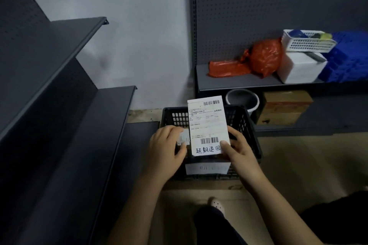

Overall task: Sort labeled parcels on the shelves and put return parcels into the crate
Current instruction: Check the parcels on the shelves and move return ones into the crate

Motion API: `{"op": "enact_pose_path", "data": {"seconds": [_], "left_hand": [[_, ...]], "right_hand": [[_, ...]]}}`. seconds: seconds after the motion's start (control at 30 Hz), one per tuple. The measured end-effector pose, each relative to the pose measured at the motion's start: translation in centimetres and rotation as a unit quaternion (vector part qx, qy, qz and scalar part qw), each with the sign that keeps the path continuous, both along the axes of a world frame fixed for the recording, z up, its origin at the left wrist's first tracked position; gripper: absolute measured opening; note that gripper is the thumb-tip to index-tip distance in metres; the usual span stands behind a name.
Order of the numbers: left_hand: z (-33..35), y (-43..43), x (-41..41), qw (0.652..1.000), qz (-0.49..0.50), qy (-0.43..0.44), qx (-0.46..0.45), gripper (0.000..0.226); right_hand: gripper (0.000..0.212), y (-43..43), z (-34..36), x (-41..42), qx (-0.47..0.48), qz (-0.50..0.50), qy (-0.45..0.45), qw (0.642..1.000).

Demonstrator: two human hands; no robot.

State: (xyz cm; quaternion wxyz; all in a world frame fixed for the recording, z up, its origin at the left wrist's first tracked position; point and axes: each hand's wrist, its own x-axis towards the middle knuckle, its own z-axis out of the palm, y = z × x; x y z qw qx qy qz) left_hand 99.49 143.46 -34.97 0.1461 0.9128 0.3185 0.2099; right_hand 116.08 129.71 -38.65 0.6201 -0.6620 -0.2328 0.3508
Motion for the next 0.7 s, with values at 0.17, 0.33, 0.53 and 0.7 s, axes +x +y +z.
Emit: {"op": "enact_pose_path", "data": {"seconds": [0.17,0.33,0.53,0.7], "left_hand": [[-2.4,4.7,6.3,0.999,0.021,0.013,-0.021,0.034],[-6.5,7.9,9.7,0.997,0.035,0.035,-0.052,0.032],[-13.7,11.4,11.9,0.993,0.033,0.073,-0.092,0.027],[-20.7,13.9,13.1,0.986,0.017,0.109,-0.126,0.031]], "right_hand": [[0.047,5.8,-1.1,7.0,-0.030,0.026,0.012,0.999],[0.046,9.8,-4.2,10.8,-0.069,0.034,0.052,0.996],[0.039,13.3,-11.2,12.5,-0.140,0.015,0.142,0.980],[0.035,16.2,-18.4,13.3,-0.203,-0.002,0.180,0.963]]}}
